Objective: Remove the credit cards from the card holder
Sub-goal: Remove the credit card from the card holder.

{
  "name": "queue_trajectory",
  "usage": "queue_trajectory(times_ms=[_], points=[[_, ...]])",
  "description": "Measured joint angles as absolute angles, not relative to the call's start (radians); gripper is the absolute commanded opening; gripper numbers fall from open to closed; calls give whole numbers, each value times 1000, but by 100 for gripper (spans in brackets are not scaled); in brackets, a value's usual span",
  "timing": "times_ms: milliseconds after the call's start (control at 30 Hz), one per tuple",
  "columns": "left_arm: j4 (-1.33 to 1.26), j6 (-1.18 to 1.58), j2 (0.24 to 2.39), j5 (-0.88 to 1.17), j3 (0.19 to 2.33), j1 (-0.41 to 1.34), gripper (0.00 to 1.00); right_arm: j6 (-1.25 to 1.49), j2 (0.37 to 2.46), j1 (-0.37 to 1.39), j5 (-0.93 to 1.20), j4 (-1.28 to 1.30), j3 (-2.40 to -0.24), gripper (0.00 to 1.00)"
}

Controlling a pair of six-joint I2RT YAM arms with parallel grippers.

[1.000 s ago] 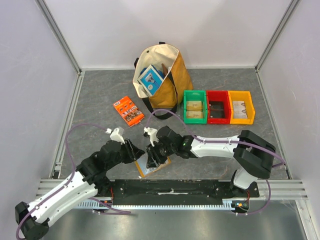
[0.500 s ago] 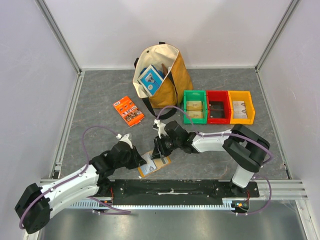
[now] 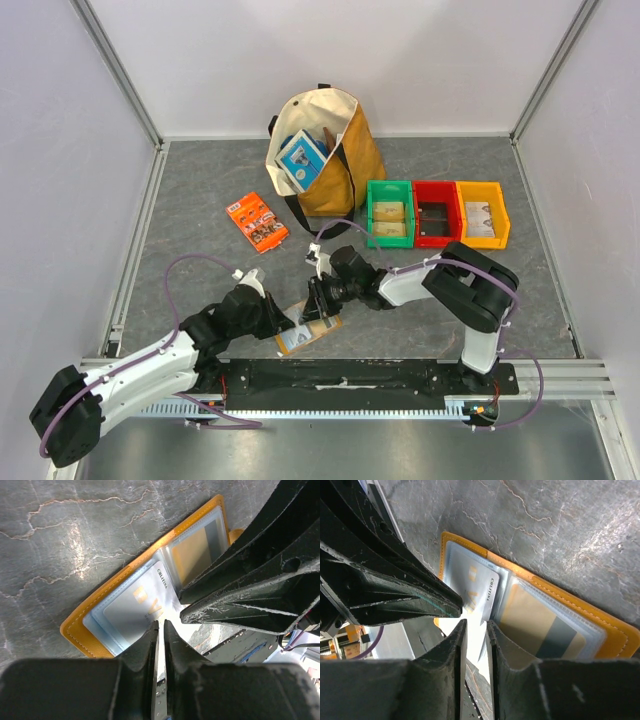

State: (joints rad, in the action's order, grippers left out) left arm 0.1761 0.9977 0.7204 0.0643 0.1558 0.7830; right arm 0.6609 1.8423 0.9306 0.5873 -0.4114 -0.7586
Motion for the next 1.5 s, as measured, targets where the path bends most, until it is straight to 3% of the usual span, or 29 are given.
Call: queue_trajectory(times_ms=[100, 233, 367, 667, 800, 1033, 1233, 1500], points=[[176, 998, 720, 65, 156, 783, 14, 673, 1857, 924, 598, -439, -751, 14], [176, 998, 719, 67, 156, 783, 23, 706, 1867, 907, 607, -489, -722, 12], [178, 998, 700, 69, 156, 783, 31, 728, 1867, 878, 606, -513, -697, 13], [191, 997, 733, 54, 170, 783, 33, 775, 1843, 774, 585, -566, -636, 14], [167, 996, 798, 56, 184, 781, 33, 782, 1832, 754, 580, -584, -617, 24], [115, 980, 936, 64, 238, 781, 26, 782, 1818, 745, 595, -607, -607, 31], [105, 958, 979, 61, 254, 780, 14, 774, 1808, 736, 603, -620, -591, 25], [157, 894, 1023, 35, 305, 769, 9, 770, 1807, 735, 622, -625, -578, 22]])
